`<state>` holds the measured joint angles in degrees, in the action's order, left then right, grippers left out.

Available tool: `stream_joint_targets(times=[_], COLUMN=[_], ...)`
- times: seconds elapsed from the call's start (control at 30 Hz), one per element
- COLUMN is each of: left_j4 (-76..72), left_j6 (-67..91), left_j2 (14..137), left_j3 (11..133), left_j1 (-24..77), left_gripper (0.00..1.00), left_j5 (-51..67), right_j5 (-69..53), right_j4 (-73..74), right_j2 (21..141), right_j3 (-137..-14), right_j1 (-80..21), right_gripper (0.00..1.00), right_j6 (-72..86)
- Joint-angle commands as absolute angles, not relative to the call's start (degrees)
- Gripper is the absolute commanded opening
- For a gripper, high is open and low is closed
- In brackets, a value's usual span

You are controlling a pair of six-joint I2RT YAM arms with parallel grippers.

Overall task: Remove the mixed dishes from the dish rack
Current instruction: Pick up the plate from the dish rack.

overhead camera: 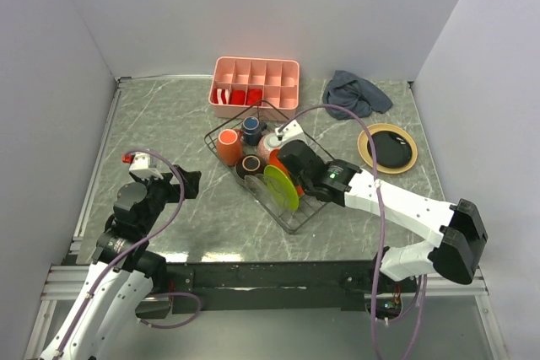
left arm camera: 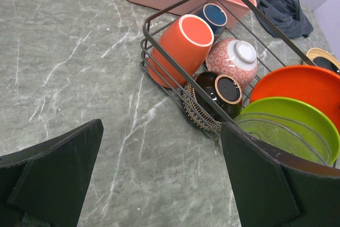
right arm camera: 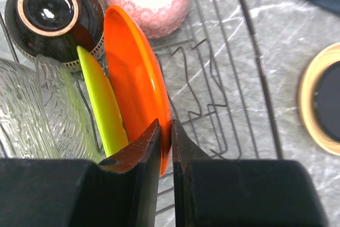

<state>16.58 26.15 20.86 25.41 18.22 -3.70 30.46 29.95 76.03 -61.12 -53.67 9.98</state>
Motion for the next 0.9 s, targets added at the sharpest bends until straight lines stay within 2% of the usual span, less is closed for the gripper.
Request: stream_joint_targets(times=[0.0, 0.37, 0.57, 0.7, 0.87], left_j4=[14.3, 14.4, 14.4, 14.5, 14.5], left_j6=[25.4, 25.3, 25.3, 25.3, 25.4], left_j2=[21.3, 21.4, 21.3, 21.2, 21.0], left_j3=[27.6, 27.6, 27.6, 27.6, 27.6], left_j1=[18.5, 18.5, 18.5, 18.5, 18.5], left_gripper=[0.99, 0.99, 0.99, 1.00, 0.99], left_j5=[-3.4, -3.7, -3.7, -3.8, -4.0], right_j5=[35.5, 42.6, 42.6, 38.4, 29.9], right_j4=[30.6, 31.4, 29.4, 28.5, 24.7], right_j2=[73.7, 69.3, 66.6, 63.6, 58.7], right_j3=[-66.5, -70.9, -71.1, -69.7, -65.4], right_j1=[-54.7, -54.6, -51.5, -45.4, -32.2], right_gripper=[0.02, 0.00, 0.00, 0.00, 0.00], right_j6=[8.9, 2.4, 1.1, 3.2, 6.8])
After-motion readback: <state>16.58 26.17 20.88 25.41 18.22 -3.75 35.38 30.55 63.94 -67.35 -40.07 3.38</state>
